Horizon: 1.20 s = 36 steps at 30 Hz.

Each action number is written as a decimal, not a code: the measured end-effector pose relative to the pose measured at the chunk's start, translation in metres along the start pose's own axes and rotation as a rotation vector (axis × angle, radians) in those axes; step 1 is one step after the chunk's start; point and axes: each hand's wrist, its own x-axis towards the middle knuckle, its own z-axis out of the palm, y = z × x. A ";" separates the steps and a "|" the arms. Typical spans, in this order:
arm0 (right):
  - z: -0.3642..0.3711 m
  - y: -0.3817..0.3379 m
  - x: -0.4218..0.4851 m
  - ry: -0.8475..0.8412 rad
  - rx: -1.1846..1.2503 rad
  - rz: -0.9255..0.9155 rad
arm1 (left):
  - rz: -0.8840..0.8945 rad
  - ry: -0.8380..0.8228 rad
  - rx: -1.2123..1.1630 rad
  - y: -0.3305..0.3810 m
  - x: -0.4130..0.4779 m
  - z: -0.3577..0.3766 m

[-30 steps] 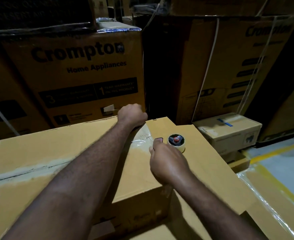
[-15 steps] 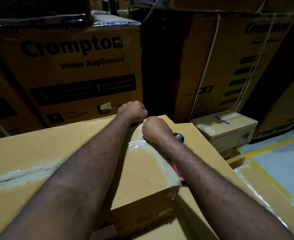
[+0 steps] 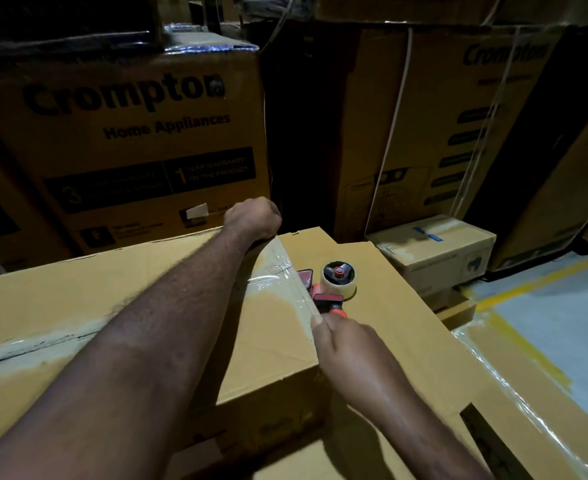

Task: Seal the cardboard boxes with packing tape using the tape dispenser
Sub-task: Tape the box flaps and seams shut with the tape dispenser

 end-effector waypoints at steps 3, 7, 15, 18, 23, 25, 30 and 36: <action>0.006 0.005 -0.012 0.091 -0.035 -0.008 | -0.007 0.064 -0.019 0.000 -0.004 0.004; 0.013 0.000 -0.015 0.258 -0.183 -0.078 | 0.085 0.071 0.143 0.006 -0.015 0.001; 0.000 -0.001 -0.012 0.085 -0.050 -0.171 | 0.331 -0.340 0.099 0.023 -0.158 -0.019; -0.005 -0.001 -0.008 0.057 -0.082 -0.194 | 0.269 -0.273 0.162 0.015 -0.182 -0.018; -0.016 -0.003 -0.009 0.008 -0.212 -0.155 | -0.148 -0.245 0.191 -0.060 -0.211 -0.037; -0.016 0.002 -0.013 0.015 -0.231 -0.174 | -0.269 -0.249 0.200 -0.098 -0.232 -0.049; -0.013 0.010 -0.015 0.011 -0.116 -0.125 | -0.576 -0.226 0.251 -0.193 -0.284 -0.079; -0.014 -0.002 -0.003 -0.108 -0.207 -0.084 | -0.764 -0.119 0.261 -0.293 -0.320 -0.111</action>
